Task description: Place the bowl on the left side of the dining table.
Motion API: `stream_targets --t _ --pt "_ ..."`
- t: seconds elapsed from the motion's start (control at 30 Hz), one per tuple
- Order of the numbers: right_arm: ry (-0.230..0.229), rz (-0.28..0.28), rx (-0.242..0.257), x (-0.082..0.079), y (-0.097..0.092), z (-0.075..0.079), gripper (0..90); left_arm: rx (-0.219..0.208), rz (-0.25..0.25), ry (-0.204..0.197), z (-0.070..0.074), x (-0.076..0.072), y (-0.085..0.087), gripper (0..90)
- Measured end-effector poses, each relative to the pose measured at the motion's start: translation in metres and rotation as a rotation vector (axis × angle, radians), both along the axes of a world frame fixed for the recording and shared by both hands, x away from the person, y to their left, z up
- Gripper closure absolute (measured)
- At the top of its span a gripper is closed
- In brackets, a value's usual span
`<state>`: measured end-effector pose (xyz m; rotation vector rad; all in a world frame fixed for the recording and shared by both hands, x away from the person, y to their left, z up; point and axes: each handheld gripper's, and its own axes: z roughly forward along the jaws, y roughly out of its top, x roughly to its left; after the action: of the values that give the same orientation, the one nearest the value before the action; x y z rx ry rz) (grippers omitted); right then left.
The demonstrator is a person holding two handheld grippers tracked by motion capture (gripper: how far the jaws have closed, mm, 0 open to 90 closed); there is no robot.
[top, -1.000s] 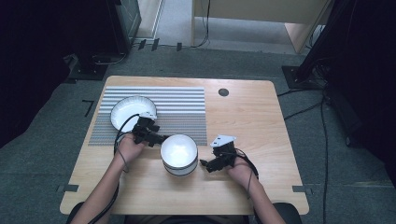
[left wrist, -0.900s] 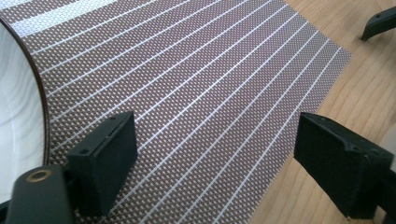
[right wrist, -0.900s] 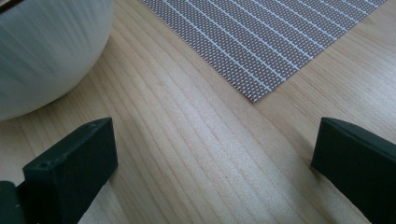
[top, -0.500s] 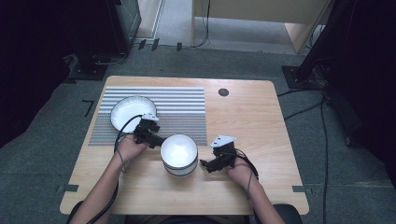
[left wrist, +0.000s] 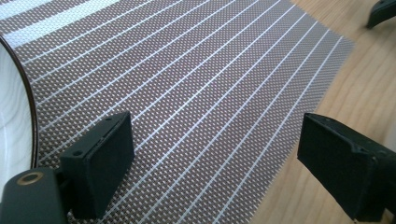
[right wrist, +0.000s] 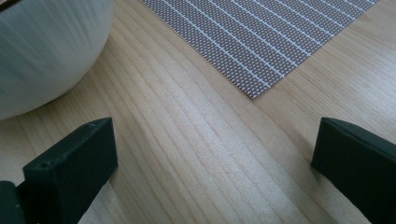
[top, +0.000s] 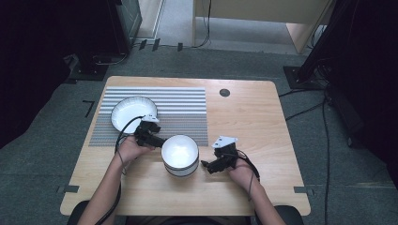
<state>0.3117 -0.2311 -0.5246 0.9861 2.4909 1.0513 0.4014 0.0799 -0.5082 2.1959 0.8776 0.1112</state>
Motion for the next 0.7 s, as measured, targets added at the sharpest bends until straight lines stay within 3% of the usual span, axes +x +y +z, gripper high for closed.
stream_targets --t 0.07,0.23,0.33,0.4,0.47,0.57,0.7 --pt "0.000 -0.001 0.001 0.000 0.000 0.000 0.0 0.028 0.007 -0.026 0.000 -0.002 -0.002 14.9" --pt "0.000 -0.001 0.001 0.000 0.000 0.000 0.0 -0.008 0.054 0.013 0.001 -0.001 -0.001 15.0" --pt "0.000 -0.001 0.000 0.000 0.000 0.000 0.0 0.019 0.072 0.015 0.004 -0.001 -0.002 20.6" --pt "0.001 -0.001 0.000 0.000 0.000 0.000 0.0 0.031 0.092 0.094 0.011 0.003 -0.003 26.3" --pt "0.001 -0.001 0.000 0.000 0.000 0.000 0.0 0.031 0.085 0.095 0.013 0.004 -0.003 27.5" --pt "0.000 -0.001 0.000 0.000 0.000 0.000 0.0 0.032 0.058 0.058 0.022 0.002 -0.004 27.3" --pt "0.001 -0.001 0.000 0.000 0.000 0.000 0.0 -0.002 0.045 0.031 0.030 -0.001 -0.004 27.5"
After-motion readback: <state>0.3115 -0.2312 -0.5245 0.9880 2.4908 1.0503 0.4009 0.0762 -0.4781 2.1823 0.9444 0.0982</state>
